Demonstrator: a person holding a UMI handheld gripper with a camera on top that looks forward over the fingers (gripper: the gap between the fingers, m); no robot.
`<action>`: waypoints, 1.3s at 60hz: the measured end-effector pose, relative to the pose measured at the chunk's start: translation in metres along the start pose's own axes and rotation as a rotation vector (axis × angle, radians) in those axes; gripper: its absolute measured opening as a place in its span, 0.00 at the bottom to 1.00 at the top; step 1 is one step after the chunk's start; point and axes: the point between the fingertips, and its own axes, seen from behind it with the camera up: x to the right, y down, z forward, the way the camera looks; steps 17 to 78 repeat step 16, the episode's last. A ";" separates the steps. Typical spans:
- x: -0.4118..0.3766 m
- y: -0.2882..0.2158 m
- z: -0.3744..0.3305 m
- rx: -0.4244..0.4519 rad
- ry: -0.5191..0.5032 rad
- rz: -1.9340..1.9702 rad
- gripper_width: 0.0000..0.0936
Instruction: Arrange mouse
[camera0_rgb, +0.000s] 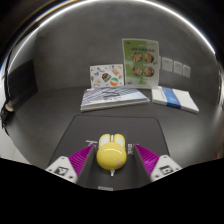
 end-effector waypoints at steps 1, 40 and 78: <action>-0.001 0.001 -0.002 -0.008 -0.016 0.010 0.96; 0.027 0.004 -0.065 -0.001 -0.161 0.073 0.91; 0.027 0.004 -0.065 -0.001 -0.161 0.073 0.91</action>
